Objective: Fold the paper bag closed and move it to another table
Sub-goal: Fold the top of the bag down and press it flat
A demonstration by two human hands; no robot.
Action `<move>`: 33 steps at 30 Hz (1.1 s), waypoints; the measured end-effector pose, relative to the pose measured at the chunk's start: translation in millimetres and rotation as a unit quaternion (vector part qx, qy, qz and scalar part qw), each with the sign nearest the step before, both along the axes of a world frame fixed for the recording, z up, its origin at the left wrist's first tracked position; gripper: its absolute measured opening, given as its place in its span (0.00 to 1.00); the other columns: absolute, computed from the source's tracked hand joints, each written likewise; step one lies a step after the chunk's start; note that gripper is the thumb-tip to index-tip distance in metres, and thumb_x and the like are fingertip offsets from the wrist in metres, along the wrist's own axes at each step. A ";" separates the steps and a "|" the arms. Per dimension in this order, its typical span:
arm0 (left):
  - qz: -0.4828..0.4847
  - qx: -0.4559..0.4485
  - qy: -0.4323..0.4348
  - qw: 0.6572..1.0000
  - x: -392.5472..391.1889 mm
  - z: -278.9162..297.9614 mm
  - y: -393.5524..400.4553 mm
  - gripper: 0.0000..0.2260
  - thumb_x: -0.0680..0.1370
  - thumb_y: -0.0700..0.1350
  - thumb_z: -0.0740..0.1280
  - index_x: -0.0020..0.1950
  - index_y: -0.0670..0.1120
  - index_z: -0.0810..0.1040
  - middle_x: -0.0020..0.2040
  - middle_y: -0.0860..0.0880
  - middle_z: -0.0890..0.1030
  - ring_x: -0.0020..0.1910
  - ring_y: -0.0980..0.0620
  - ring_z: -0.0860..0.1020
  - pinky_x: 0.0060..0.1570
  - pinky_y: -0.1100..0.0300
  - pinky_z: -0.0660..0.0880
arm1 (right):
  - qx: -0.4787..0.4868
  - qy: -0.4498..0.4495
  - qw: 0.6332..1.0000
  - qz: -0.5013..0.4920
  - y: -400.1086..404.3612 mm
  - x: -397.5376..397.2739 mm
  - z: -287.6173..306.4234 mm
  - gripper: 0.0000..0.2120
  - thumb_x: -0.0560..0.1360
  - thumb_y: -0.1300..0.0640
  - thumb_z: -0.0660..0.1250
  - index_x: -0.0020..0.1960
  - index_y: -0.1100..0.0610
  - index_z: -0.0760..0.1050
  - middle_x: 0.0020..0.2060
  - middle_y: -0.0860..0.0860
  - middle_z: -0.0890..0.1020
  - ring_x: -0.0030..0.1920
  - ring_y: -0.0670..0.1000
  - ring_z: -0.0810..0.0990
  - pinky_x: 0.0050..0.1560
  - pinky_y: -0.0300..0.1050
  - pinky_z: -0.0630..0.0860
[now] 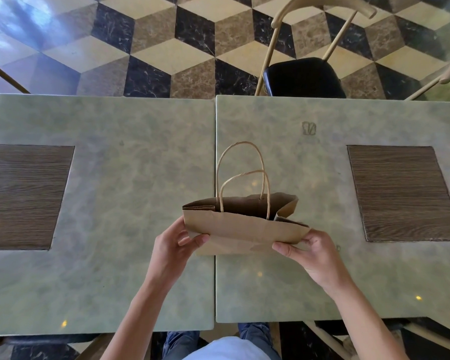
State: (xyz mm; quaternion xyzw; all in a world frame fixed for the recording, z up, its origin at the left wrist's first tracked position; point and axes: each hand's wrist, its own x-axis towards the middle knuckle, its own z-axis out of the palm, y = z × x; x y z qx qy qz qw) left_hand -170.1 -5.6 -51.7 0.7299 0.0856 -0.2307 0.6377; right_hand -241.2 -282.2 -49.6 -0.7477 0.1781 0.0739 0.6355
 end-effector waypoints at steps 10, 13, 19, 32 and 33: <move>-0.020 0.013 -0.028 0.999 0.3 -4.8 0.9 0.16 0.69 0.35 0.75 0.54 0.50 0.82 0.52 0.49 0.82 0.53 0.47 0.82 0.51 0.61 0.77 | -0.049 -0.013 0.999 0.021 -0.9 -4.6 11.0 0.17 0.62 0.56 0.80 0.50 0.50 0.83 0.47 0.45 0.88 0.48 0.46 0.85 0.51 0.43 0.81; -0.022 0.056 -0.073 0.996 2.5 -4.0 0.1 0.16 0.68 0.38 0.77 0.53 0.51 0.82 0.52 0.49 0.75 0.53 0.49 0.79 0.55 0.56 0.76 | -0.089 -0.021 0.996 0.025 -1.8 -5.2 11.1 0.29 0.61 0.61 0.83 0.56 0.45 0.75 0.51 0.44 0.86 0.52 0.40 0.83 0.51 0.35 0.78; -0.038 0.078 -0.107 0.990 7.6 5.7 -3.6 0.15 0.69 0.36 0.75 0.53 0.46 0.79 0.55 0.50 0.73 0.54 0.54 0.76 0.54 0.60 0.75 | -0.135 0.020 0.990 0.041 -8.7 -2.9 7.5 0.46 0.59 0.53 0.84 0.70 0.42 0.63 0.58 0.40 0.74 0.61 0.43 0.76 0.60 0.45 0.75; 0.015 0.035 -0.050 0.998 7.2 3.4 -10.7 0.07 0.75 0.40 0.71 0.51 0.46 0.77 0.44 0.50 0.83 0.45 0.51 0.80 0.43 0.65 0.74 | -0.106 0.024 0.994 -0.021 -0.2 1.3 5.3 0.09 0.70 0.50 0.74 0.47 0.53 0.84 0.43 0.45 0.88 0.42 0.49 0.86 0.43 0.39 0.79; 0.022 0.034 -0.053 0.998 7.8 4.1 -12.7 0.10 0.75 0.40 0.70 0.54 0.49 0.76 0.45 0.51 0.83 0.44 0.52 0.80 0.44 0.63 0.75 | -0.104 0.019 0.994 -0.026 1.1 1.4 4.7 0.07 0.72 0.52 0.74 0.48 0.52 0.83 0.43 0.46 0.88 0.43 0.49 0.86 0.44 0.40 0.80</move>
